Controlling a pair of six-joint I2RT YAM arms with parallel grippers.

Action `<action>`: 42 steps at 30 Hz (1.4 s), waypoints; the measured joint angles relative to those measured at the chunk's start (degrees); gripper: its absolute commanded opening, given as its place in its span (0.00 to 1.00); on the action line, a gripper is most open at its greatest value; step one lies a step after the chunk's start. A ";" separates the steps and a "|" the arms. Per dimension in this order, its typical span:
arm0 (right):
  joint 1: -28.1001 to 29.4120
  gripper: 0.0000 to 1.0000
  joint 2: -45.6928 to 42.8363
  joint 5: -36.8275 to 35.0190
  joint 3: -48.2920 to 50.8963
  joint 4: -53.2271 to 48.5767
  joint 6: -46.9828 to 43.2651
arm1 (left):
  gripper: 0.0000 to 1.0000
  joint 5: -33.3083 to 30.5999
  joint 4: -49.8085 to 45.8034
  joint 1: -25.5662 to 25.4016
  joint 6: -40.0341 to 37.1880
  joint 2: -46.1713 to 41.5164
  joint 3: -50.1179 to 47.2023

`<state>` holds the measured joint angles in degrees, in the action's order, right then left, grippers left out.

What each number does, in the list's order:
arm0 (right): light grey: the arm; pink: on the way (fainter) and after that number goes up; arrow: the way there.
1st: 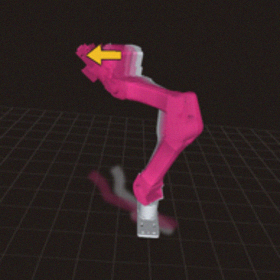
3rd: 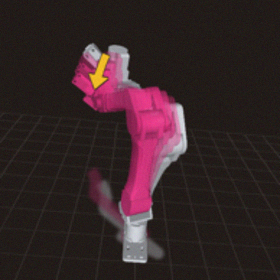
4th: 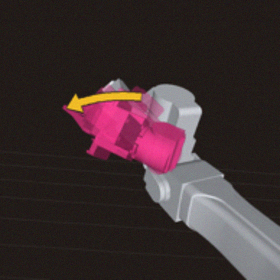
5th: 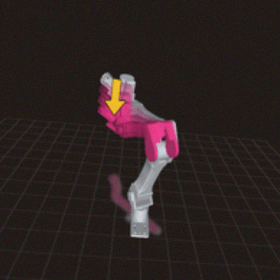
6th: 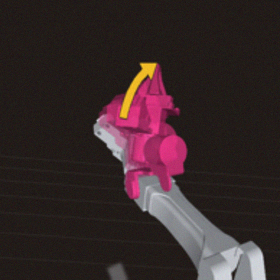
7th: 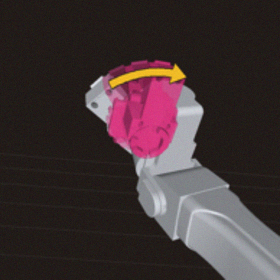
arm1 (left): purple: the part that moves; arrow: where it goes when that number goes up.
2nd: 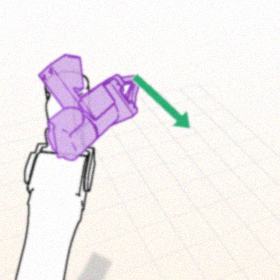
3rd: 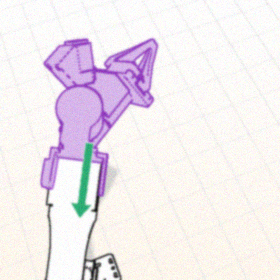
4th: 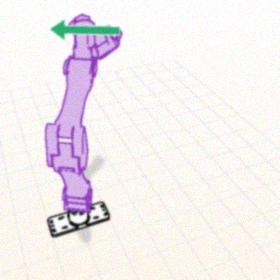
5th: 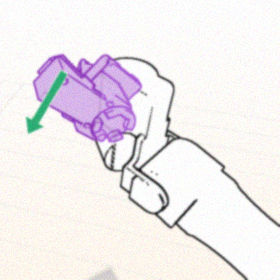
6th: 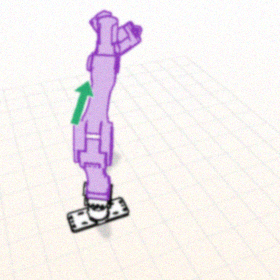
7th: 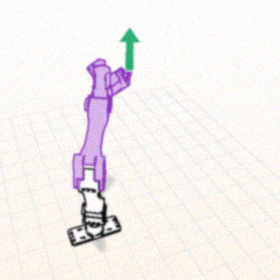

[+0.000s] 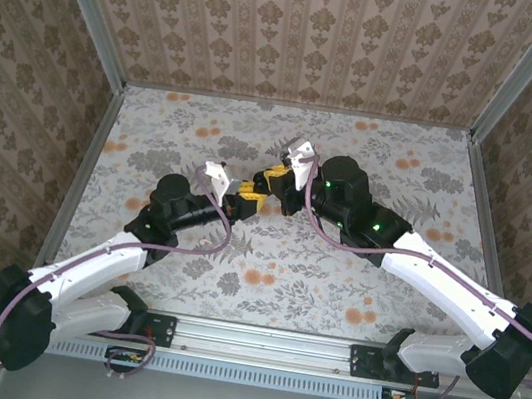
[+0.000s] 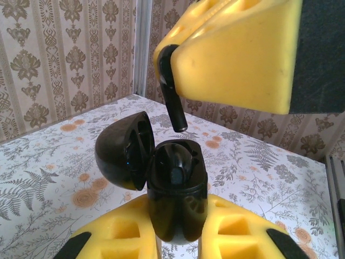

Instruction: Insert the wireless bluetooth earbuds into the charging case

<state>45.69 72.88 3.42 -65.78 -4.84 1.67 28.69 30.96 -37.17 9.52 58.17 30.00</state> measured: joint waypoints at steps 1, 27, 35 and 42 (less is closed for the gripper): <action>0.00 0.07 -0.02 0.00 0.09 0.13 0.02 | 0.00 -0.02 0.00 0.00 0.00 0.00 0.00; -0.04 0.07 -1.64 2.82 5.11 4.66 4.57 | 0.00 -0.07 1.18 0.02 2.32 0.00 0.00; -0.07 0.07 -1.64 3.50 5.11 4.63 4.74 | 0.00 -0.11 1.60 0.02 2.51 -0.02 0.00; -0.07 0.14 -1.68 3.96 5.11 4.24 4.70 | 0.00 -0.07 1.57 0.07 2.51 -0.07 -0.02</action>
<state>45.63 71.20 7.38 -60.66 -0.60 6.37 28.62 32.53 -37.10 12.03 58.11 29.98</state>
